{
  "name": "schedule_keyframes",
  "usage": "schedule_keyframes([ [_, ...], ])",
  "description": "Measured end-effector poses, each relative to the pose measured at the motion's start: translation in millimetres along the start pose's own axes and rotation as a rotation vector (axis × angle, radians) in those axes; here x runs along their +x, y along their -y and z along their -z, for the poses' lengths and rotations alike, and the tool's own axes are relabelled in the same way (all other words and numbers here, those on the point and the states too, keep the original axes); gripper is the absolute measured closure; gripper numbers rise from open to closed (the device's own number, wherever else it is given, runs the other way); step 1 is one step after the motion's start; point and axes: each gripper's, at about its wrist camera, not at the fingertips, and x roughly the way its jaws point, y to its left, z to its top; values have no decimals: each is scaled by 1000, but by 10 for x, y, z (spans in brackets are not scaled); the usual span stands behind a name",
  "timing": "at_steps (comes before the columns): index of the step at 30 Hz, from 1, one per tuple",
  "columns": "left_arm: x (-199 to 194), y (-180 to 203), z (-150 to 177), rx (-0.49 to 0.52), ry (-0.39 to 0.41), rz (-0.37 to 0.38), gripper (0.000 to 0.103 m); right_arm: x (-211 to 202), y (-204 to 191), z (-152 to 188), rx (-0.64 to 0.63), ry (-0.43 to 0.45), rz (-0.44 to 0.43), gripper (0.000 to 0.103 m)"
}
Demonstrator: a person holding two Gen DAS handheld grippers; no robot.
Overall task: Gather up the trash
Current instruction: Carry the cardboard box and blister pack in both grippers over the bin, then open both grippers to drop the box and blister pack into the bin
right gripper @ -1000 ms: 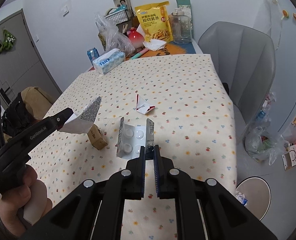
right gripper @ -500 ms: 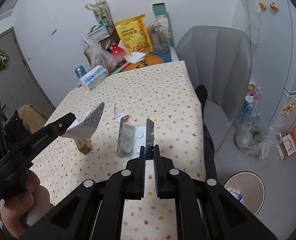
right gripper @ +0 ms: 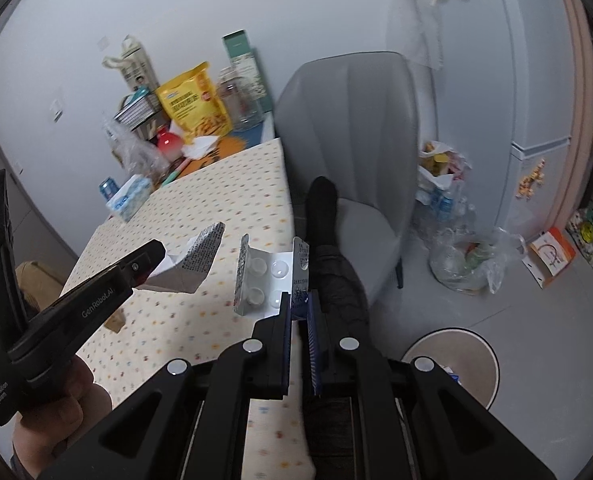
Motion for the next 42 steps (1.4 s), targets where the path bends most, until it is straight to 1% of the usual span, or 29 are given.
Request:
schedule_keyframes([
  [6,267,596,81,78,-50,57,101,-108,564,0,72,16,56,94],
  [8,376,801,130,105,-80,77,101,-134,797,17,107,16,79,94],
  [15,604,1362,278,194,-123,104,101,-168,1373,122,190,15,123,94],
  [17,664,1511,340,217,-136,109,101,-174,1472,157,204,14,133,94],
  [24,827,1860,514,275,-169,113,101,-203,1884,242,255,15,179,94],
  [28,894,2005,580,299,-182,120,101,-198,2031,272,267,13,205,94],
  [34,970,2108,667,321,-203,125,101,-85,2192,331,290,-19,208,91],
  [35,965,2119,678,322,-204,123,101,-66,2220,339,295,-25,210,90],
  [36,970,2118,685,323,-205,121,101,-48,2236,346,299,-31,211,77],
  [37,974,2116,692,323,-208,121,101,-37,2253,352,304,-32,214,61],
  [38,976,2122,698,324,-208,120,101,-39,2270,353,304,-26,229,58],
  [42,997,2141,709,327,-213,121,101,-72,2304,362,304,-17,241,58],
])
